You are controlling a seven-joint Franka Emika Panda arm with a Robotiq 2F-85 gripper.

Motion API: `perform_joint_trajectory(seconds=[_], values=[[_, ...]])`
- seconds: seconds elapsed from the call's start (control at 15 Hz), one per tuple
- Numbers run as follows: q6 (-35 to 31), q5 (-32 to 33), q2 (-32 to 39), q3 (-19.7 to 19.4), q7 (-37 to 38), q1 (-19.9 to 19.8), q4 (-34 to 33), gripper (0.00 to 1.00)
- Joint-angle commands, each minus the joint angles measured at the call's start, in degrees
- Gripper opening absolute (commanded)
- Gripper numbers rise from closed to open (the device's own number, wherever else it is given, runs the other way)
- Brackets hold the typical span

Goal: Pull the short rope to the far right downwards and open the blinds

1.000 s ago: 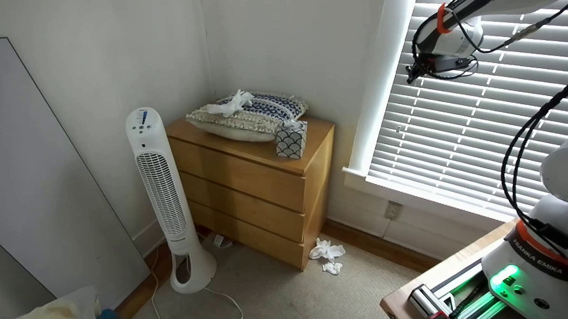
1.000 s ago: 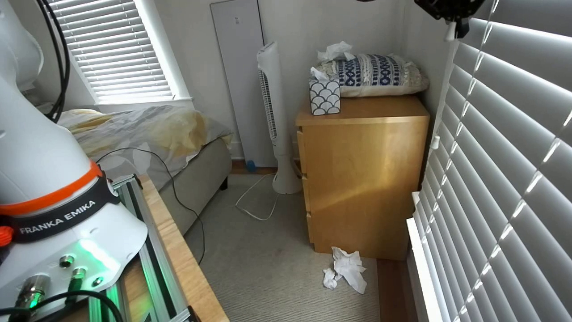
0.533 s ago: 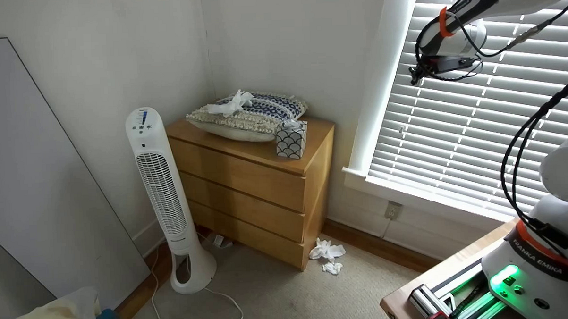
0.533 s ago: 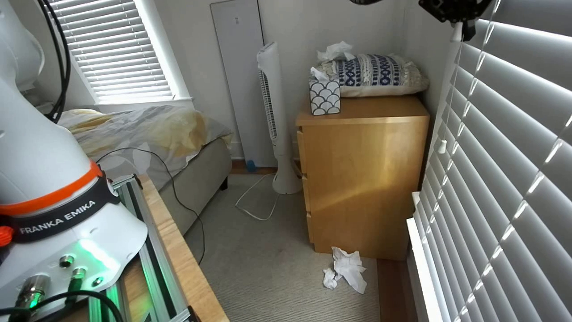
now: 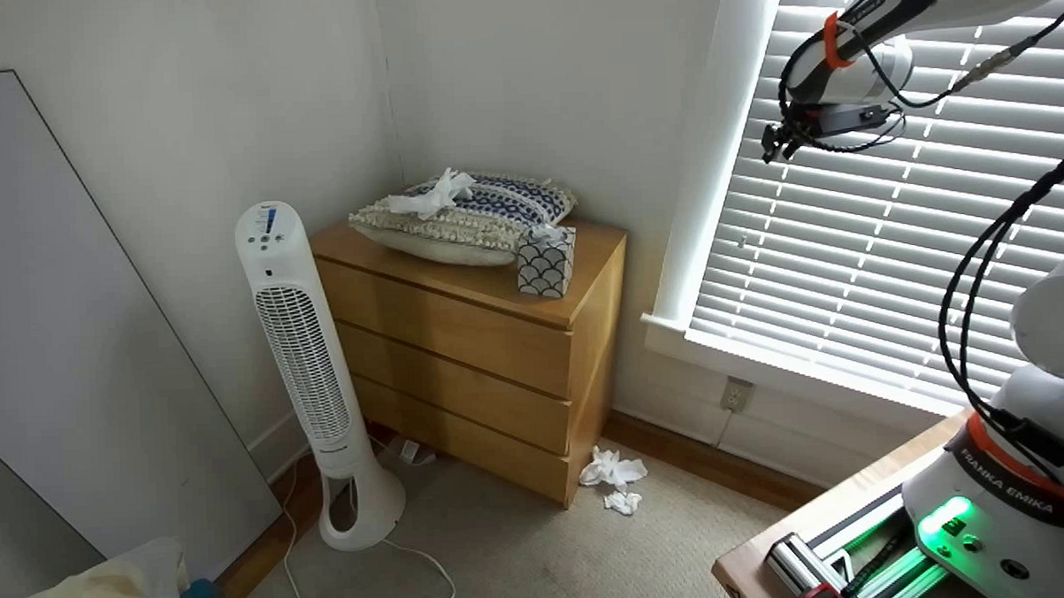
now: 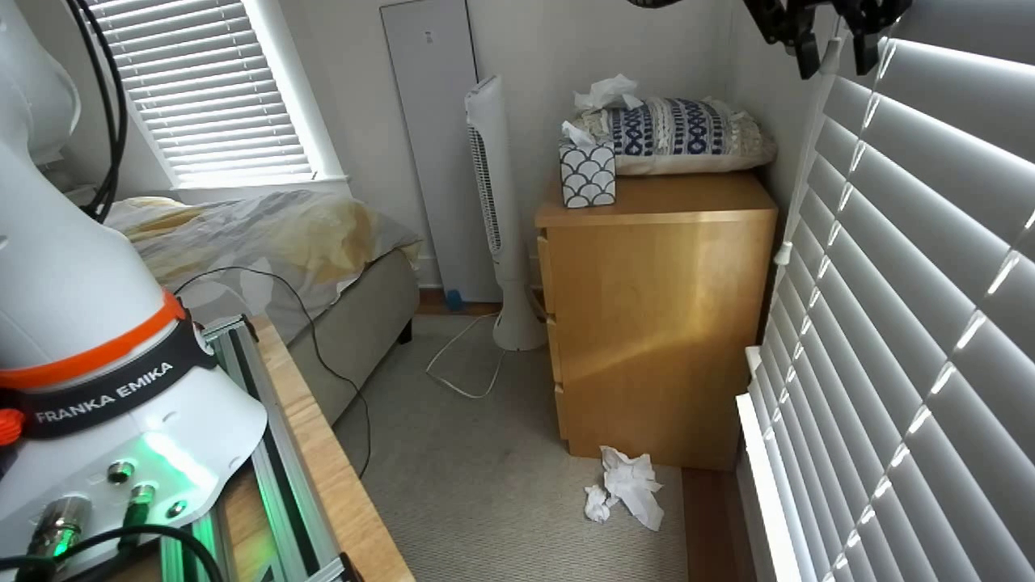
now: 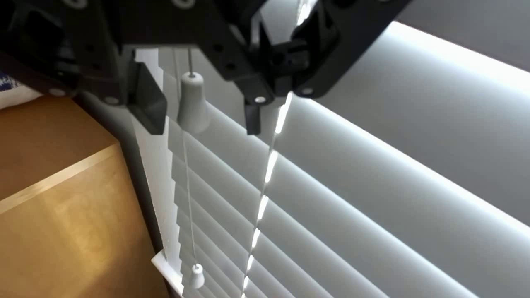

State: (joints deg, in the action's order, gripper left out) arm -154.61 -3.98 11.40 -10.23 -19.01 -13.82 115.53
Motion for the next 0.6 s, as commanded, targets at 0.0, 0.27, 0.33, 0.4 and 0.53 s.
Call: perform_joint_trajectory(seconds=[0.0,0.27,0.33,0.4,0.53], values=[[2.8,0.8,-1.8,0.4,1.4,-0.2,0.7,0.52],[1.9,-1.1,-2.0,1.3,-0.4,-0.6,0.6,0.32],[1.8,-1.3,-2.1,1.4,-0.6,-0.6,0.6,0.31],[1.7,-1.6,-2.1,1.6,-1.1,-0.6,0.6,0.33],[1.5,-2.1,-2.1,1.9,-1.6,-0.7,0.6,0.35]])
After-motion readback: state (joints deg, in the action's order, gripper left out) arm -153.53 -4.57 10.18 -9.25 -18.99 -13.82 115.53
